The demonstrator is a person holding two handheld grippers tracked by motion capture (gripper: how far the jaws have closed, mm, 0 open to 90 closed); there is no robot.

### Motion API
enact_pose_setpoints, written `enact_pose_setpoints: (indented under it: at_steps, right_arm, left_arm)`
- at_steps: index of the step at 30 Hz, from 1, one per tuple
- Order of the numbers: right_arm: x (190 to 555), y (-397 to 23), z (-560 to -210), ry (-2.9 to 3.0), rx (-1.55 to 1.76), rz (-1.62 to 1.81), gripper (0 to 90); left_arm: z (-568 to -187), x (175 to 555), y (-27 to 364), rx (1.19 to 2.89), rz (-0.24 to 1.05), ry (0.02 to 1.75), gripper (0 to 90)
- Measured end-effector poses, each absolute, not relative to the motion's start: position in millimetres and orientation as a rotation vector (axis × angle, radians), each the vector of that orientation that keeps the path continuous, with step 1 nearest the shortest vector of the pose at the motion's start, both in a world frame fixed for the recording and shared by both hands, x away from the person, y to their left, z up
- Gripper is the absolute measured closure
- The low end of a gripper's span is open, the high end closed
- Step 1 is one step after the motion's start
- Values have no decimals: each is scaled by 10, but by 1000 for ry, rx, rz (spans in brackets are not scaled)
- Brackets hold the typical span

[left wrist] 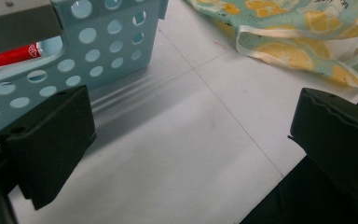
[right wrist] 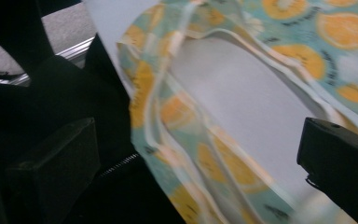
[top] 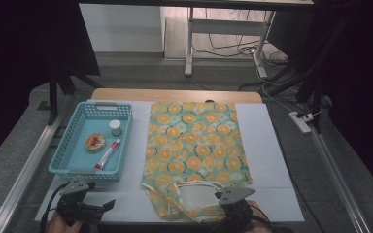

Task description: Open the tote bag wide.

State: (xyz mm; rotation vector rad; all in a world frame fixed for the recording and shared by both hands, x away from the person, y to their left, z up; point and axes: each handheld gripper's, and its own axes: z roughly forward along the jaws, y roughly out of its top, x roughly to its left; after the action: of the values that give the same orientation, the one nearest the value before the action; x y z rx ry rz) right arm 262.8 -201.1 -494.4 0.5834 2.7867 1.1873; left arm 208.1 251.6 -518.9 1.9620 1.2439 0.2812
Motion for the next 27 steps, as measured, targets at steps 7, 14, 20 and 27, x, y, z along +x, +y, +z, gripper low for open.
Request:
enact_pose_setpoints:
  at_steps: [7,14,20,27]
  right_arm:
    - [2573,-1795,-4957,2833,478,1175,78]
    - [2567,-1680,-5007,2931,379,1103,386]
    - [2608,-1629,-5090,2973,297,928,748]
    - [2685,-1686,-4975,2970,356,992,900]
  left_arm:
    - [-5189,2082,2515,1964,281,1242,6]
    - [-5189,2082,2513,1967,282,1241,7]
    - [-5189,2082,2512,1968,280,1238,7]
    - [-5189,2083,2515,1966,277,1240,7]
